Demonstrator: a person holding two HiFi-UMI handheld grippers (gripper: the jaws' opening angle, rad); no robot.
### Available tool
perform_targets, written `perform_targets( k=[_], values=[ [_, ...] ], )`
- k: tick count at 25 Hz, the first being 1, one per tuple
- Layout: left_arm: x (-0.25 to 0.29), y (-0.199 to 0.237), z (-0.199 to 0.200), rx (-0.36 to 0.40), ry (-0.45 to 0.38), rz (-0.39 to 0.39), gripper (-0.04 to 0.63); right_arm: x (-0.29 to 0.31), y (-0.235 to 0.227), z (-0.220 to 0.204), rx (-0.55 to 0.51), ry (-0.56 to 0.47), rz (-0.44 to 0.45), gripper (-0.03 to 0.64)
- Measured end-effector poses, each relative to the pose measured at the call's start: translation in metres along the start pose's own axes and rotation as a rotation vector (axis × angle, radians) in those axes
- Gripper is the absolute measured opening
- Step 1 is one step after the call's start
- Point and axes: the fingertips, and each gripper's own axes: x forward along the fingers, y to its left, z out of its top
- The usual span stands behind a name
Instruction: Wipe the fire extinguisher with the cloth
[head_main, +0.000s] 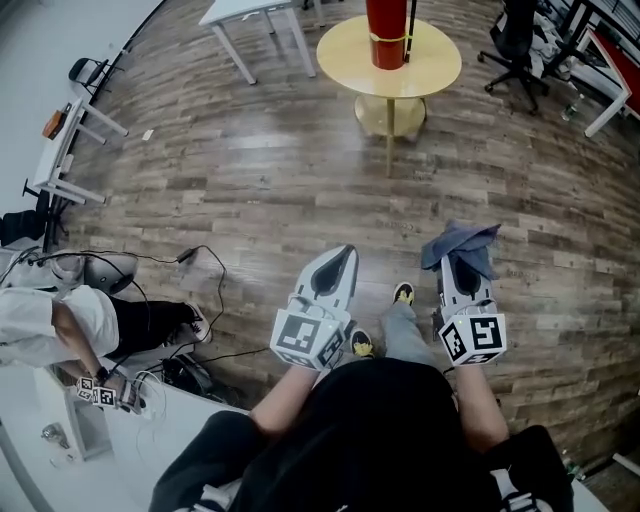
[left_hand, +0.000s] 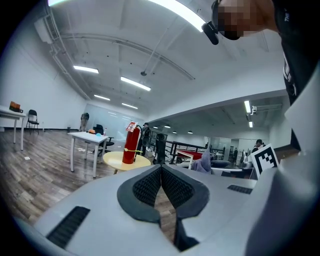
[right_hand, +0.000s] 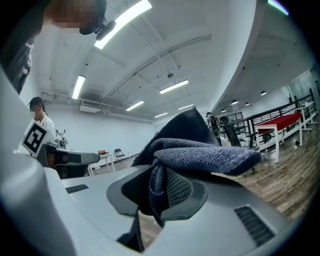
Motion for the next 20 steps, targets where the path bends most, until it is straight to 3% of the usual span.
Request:
perform_targets(
  k=[12,20],
  values=[
    [0.138,-0.007,0.005,0.028,0.063,0.001,0.023,0.078,-0.120,0.023,0.044,-0.004,0.018,0.067],
    [0.185,0.016,0.021,0.022,0.067,-0.013,0.023,0.130,-0.137,0.033,0.070,-0.003,0.021,0.067]
  ],
)
